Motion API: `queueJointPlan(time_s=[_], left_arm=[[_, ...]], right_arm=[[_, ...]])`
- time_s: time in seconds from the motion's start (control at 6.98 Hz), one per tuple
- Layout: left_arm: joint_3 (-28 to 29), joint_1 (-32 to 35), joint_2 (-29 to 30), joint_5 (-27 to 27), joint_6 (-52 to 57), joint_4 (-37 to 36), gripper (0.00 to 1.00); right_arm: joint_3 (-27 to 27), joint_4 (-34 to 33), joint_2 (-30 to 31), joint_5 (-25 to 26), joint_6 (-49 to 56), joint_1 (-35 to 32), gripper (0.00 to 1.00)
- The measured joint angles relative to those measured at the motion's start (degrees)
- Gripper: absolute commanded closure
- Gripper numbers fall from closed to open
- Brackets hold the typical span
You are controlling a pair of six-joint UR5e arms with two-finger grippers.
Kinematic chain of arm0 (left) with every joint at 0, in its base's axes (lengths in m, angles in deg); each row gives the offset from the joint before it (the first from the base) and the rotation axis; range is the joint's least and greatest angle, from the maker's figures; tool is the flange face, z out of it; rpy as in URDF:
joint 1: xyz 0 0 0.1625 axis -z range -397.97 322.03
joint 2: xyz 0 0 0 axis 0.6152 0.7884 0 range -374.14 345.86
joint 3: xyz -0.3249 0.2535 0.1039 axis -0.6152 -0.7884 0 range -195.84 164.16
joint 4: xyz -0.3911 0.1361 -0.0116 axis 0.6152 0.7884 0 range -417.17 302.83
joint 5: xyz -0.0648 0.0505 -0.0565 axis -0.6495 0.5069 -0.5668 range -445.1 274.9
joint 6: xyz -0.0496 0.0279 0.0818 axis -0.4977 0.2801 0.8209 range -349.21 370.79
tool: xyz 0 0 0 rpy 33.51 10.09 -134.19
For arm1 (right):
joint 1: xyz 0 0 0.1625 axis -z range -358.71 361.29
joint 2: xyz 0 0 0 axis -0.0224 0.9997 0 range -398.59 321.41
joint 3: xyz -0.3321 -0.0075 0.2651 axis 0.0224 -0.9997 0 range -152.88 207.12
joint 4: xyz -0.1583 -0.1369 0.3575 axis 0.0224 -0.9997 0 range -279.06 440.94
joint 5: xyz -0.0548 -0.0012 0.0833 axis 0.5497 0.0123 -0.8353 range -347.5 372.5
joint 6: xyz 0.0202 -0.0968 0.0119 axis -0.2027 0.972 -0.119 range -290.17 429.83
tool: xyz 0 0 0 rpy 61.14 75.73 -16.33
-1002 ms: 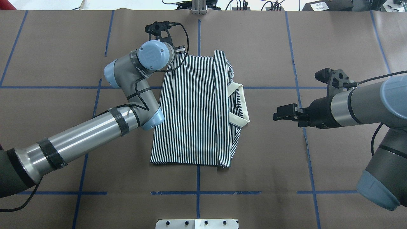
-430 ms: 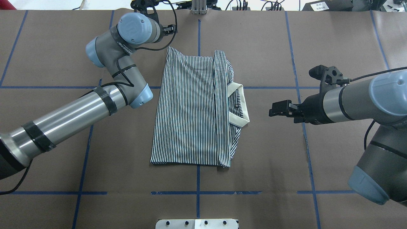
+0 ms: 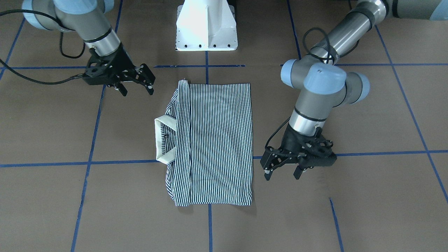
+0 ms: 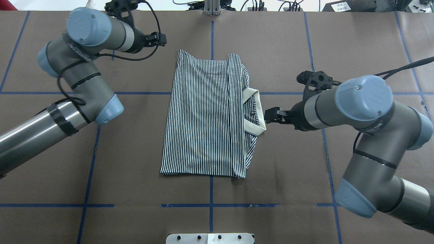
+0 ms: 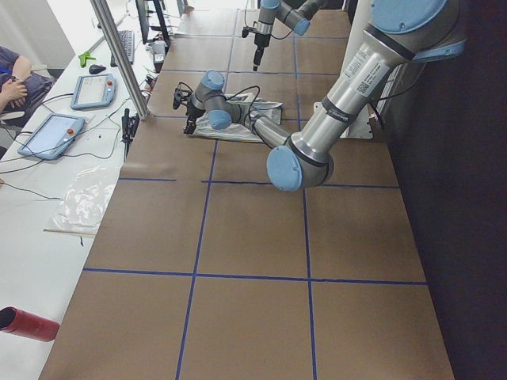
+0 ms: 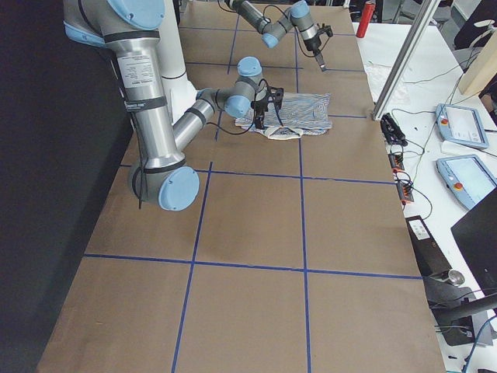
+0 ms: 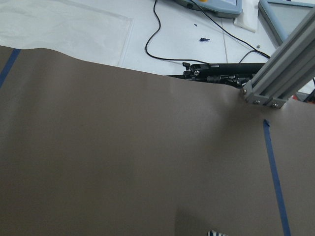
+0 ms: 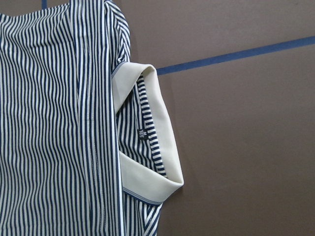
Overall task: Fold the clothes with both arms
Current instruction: 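Move the right gripper to the collar end while the left arm withdraws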
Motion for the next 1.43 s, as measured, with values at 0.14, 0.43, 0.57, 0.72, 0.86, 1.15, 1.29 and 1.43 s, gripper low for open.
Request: queueJointPlan(time_s=[0.14,0.43,0.57,0.72,0.86,1.15,1.29,1.43], left_arm=[[-6.9,0.0,-2.3,-1.0,0.0,-6.4,0.0],[-15.0,-1.4,-3.5,-1.8,0.0,-15.2,0.0],[-16.3,-2.3,-3.9,-2.0,-0.1,-16.4,0.0],[-16.7,-2.8,-4.4,-2.1,-0.1,-16.6,0.0],[-16.7,-3.0,-4.8,-2.1,-0.2,-16.6,0.0],[-16.1,-3.6,-5.0,-2.0,-0.2,-16.3,0.0],[-15.8,-3.8,-5.0,-1.9,-0.2,-16.1,0.0],[-15.6,-3.9,-5.0,-1.9,-0.2,-16.1,0.0]], right_arm=[[-2.3,-6.5,-5.4,3.8,0.2,3.4,0.0],[-8.6,-13.0,-13.9,7.7,0.5,8.1,0.0],[-10.9,-17.2,-17.1,8.6,0.6,9.9,0.0],[-12.4,-20.9,-19.2,9.0,0.7,11.6,0.0],[-13.6,-22.5,-20.0,9.0,1.4,12.8,0.0],[-15.4,-23.4,-20.1,8.7,4.8,13.6,0.0],[-16.1,-23.5,-20.0,8.6,5.9,13.8,0.0],[-16.5,-23.6,-19.7,8.6,6.6,13.8,0.0]])
